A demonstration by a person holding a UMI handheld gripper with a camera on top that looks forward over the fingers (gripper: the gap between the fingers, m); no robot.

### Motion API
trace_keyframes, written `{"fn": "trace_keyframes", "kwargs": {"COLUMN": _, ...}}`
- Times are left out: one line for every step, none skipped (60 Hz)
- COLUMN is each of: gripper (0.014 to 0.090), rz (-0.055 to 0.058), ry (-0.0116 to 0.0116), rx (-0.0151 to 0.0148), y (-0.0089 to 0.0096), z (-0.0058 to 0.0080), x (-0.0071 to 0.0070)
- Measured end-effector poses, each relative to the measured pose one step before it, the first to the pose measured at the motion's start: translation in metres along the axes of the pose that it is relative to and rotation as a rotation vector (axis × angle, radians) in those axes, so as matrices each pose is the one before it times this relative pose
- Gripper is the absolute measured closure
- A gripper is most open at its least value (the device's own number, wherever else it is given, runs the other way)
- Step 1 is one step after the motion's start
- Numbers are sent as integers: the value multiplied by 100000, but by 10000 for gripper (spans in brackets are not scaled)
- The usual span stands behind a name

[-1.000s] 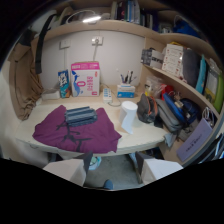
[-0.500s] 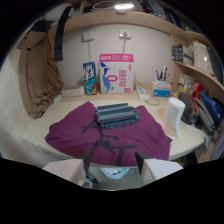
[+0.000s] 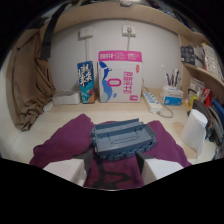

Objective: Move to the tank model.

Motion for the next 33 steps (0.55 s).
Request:
{"fn": "trace_keyframes", "kwargs": {"gripper": 180, "rz": -71, "ry": -25, "rx": -268, "y": 2, "z": 118, "x": 1}}
{"fn": "trace_keyframes", "kwargs": {"gripper": 176, "rz": -24, "ry": 17, "rx": -254, "y": 17, "z": 105, "x": -5}}
{"fn": "trace_keyframes", "kwargs": {"gripper": 176, "rz": 118, "ry": 67, "rx": -91, "y": -9, "z": 123, "x": -56}}
{"fn": "trace_keyframes", "kwargs": {"gripper": 177, "rz": 83, "ry": -117, "rx": -100, "y": 4, "z": 87, "x": -35}}
{"fn": "trace_keyframes", "kwargs": {"gripper": 176, "rz": 85, "ry": -124, "rx": -136, "y": 4, "z": 21, "x": -21}}
{"fn": "trace_keyframes", "kwargs": {"gripper": 176, "rz": 80, "ry": 28, "rx": -189, "y": 11, "z": 36, "x": -12}}
{"fn": "trace_keyframes", "kwargs": {"gripper": 180, "rz": 99, "ry": 47, "rx": -172, "y": 28, "z": 15, "x": 13}}
{"fn": "trace_keyframes", "kwargs": {"gripper": 178, "rz": 120, "ry": -46, "rx": -81, "y": 29, "z": 12, "x": -28}}
{"fn": "trace_keyframes", "kwargs": {"gripper": 178, "rz": 58, "ry": -136, "rx": -68, "y": 25, "z": 26, "x": -25}}
{"fn": "trace_keyframes", "kwargs": {"gripper": 177, "rz": 31, "ry": -67, "rx": -139, "y": 55, "z": 9, "x": -14}}
{"fn": "trace_keyframes", "kwargs": {"gripper": 178, "rz": 44, "ry": 131, "rx": -180, "y": 45, "z": 17, "x": 36}}
{"fn": "trace_keyframes", "kwargs": {"gripper": 179, "rz": 77, "ry": 82, "rx": -164, "y": 38, "z": -10, "x": 0}}
{"fn": "trace_keyframes", "kwargs": {"gripper": 178, "rz": 69, "ry": -83, "rx": -133, "y": 51, "z": 7, "x": -25}}
{"fn": "trace_keyframes", "kwargs": {"gripper": 180, "rz": 42, "ry": -128, "rx": -112, "y": 50, "z": -1, "x": -28}}
{"fn": "trace_keyframes", "kwargs": {"gripper": 179, "rz": 84, "ry": -2, "rx": -130, "y": 65, "z": 6, "x": -1}}
{"fn": "trace_keyframes", "kwargs": {"gripper": 178, "rz": 95, "ry": 100, "rx": -165, "y": 77, "z": -14, "x": 32}}
{"fn": "trace_keyframes", "kwargs": {"gripper": 178, "rz": 138, "ry": 124, "rx": -151, "y": 74, "z": -15, "x": 4}}
{"fn": "trace_keyframes", "kwargs": {"gripper": 179, "rz": 146, "ry": 26, "rx": -187, "y": 71, "z": -7, "x": 3}}
{"fn": "trace_keyframes", "kwargs": {"gripper": 178, "rz": 77, "ry": -18, "rx": -229, "y": 68, "z": -9, "x": -25}}
{"fn": "trace_keyframes", "kwargs": {"gripper": 177, "rz": 90, "ry": -41, "rx": -229, "y": 68, "z": -9, "x": -13}}
{"fn": "trace_keyframes", "kwargs": {"gripper": 179, "rz": 76, "ry": -7, "rx": -170, "y": 43, "z": -10, "x": -3}}
{"fn": "trace_keyframes", "kwargs": {"gripper": 181, "rz": 76, "ry": 34, "rx": -122, "y": 54, "z": 8, "x": -4}}
{"fn": "trace_keyframes", "kwargs": {"gripper": 179, "rz": 58, "ry": 16, "rx": -121, "y": 44, "z": -13, "x": 1}}
{"fn": "trace_keyframes", "kwargs": {"gripper": 177, "rz": 54, "ry": 19, "rx": -142, "y": 27, "z": -29, "x": -2}}
{"fn": "trace_keyframes", "kwargs": {"gripper": 176, "rz": -23, "ry": 93, "rx": -66, "y": 14, "z": -10, "x": 21}}
{"fn": "trace_keyframes", "kwargs": {"gripper": 175, "rz": -69, "ry": 192, "rx": -15, "y": 20, "z": -14, "x": 55}}
{"fn": "trace_keyframes", "kwargs": {"gripper": 175, "rz": -88, "ry": 132, "rx": -75, "y": -9, "z": -57, "x": 15}}
{"fn": "trace_keyframes", "kwargs": {"gripper": 177, "rz": -69, "ry": 147, "rx": -34, "y": 16, "z": -8, "x": 19}}
{"fn": "trace_keyframes", "kwargs": {"gripper": 178, "rz": -81, "ry": 25, "rx": -81, "y": 27, "z": -8, "x": -4}}
{"fn": "trace_keyframes", "kwargs": {"gripper": 177, "rz": -25, "ry": 60, "rx": -50, "y": 10, "z": -20, "x": 3}}
{"fn": "trace_keyframes", "kwargs": {"gripper": 177, "rz": 16, "ry": 212, "rx": 64, "y": -2, "z": -28, "x": 23}}
{"fn": "trace_keyframes", "kwargs": {"gripper": 177, "rz": 27, "ry": 153, "rx": 78, "y": -5, "z": -23, "x": 23}}
{"fn": "trace_keyframes", "kwargs": {"gripper": 177, "rz": 92, "ry": -70, "rx": -70, "y": 20, "z": -35, "x": -15}}
